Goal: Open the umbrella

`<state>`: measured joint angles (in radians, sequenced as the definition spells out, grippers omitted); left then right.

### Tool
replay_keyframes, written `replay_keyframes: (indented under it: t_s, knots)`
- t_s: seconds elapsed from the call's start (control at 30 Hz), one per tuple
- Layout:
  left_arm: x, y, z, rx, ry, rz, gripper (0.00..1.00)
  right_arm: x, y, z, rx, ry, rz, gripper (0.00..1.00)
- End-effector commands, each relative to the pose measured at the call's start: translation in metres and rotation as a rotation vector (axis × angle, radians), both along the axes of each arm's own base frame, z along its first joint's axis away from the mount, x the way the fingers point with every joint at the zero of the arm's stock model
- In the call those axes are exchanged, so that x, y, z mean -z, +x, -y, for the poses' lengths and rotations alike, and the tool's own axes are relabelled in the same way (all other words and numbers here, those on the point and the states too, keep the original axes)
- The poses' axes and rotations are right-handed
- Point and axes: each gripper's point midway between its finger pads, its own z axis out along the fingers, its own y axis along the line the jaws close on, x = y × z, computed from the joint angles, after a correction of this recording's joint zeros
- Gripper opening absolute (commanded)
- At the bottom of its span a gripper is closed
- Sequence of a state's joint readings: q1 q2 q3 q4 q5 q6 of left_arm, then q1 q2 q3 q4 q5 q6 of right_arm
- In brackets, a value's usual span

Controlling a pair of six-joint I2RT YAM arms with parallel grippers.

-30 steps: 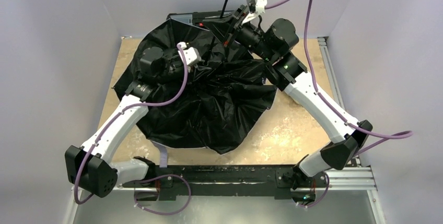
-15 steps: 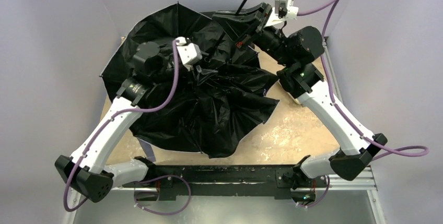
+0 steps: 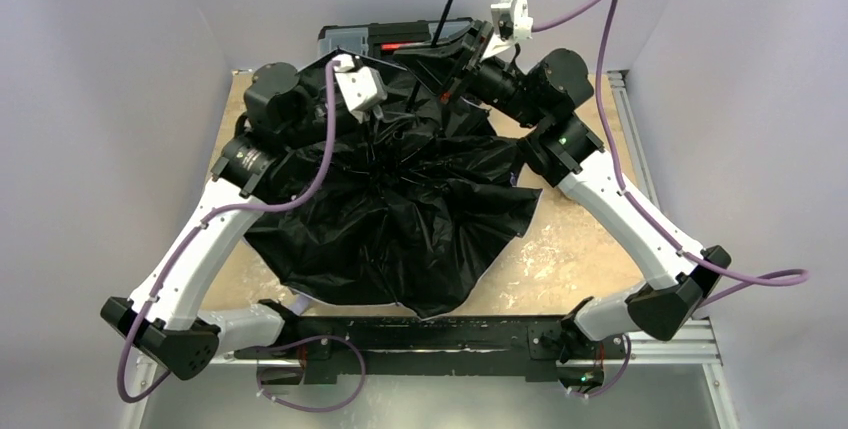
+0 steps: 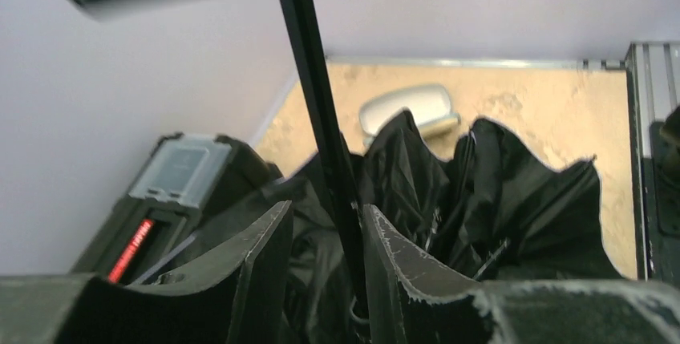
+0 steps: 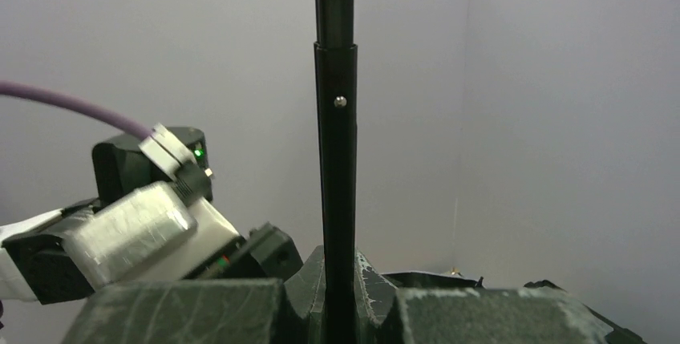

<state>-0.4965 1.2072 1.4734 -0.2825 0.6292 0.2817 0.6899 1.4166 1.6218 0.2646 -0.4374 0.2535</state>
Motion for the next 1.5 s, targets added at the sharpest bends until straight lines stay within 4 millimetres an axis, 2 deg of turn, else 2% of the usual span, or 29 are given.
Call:
replay_keyframes:
  t_s: [0.0,0.07,0.13,0.17,0.23,0.4,0.53,0.77,0.9,0.97,1.07,1.2,1.27,1.37,1.47]
  knots:
    - [0.033,-0.006,0.005,0.058,0.059,-0.028,0.35,-0.051,-0.022,0.018,0.008,0.111,0.118,0.00]
    - [0.041,-0.004,0.007,0.059,0.067,-0.049,0.32,-0.052,-0.023,0.019,0.007,0.113,0.118,0.00]
    - [0.048,0.005,0.007,0.034,0.075,-0.072,0.22,-0.055,-0.025,0.020,0.006,0.120,0.123,0.00]
    - [0.055,0.009,0.007,0.020,0.087,-0.076,0.17,-0.057,-0.026,0.021,0.007,0.125,0.124,0.00]
    - [0.076,0.021,0.004,-0.007,0.113,-0.105,0.14,-0.067,-0.030,0.024,0.001,0.143,0.133,0.00]
    - [0.148,0.046,-0.020,-0.085,0.195,-0.261,0.10,-0.109,-0.045,0.038,0.001,0.209,0.199,0.00]
    - [0.178,0.056,-0.037,-0.112,0.259,-0.313,0.11,-0.145,-0.057,0.053,0.022,0.262,0.271,0.00]
    - [0.192,0.056,-0.048,-0.090,0.308,-0.334,0.20,-0.187,-0.074,0.074,0.052,0.327,0.372,0.00]
    - [0.198,0.056,-0.053,-0.080,0.293,-0.366,0.27,-0.191,-0.080,0.079,0.050,0.341,0.380,0.00]
    - [0.203,0.059,-0.056,-0.096,0.294,-0.373,0.26,-0.191,-0.080,0.080,0.050,0.344,0.376,0.00]
    - [0.221,0.063,-0.065,-0.124,0.337,-0.386,0.26,-0.195,-0.083,0.083,0.054,0.355,0.381,0.00]
    - [0.241,0.072,-0.083,-0.184,0.375,-0.432,0.37,-0.200,-0.087,0.086,0.053,0.363,0.400,0.00]
    - [0.242,0.076,-0.090,-0.208,0.374,-0.441,0.35,-0.203,-0.090,0.089,0.053,0.371,0.411,0.00]
    - [0.236,0.084,-0.096,-0.245,0.373,-0.417,0.26,-0.207,-0.095,0.090,0.045,0.381,0.427,0.00]
    - [0.231,0.088,-0.101,-0.274,0.385,-0.394,0.25,-0.209,-0.098,0.093,0.041,0.390,0.436,0.00]
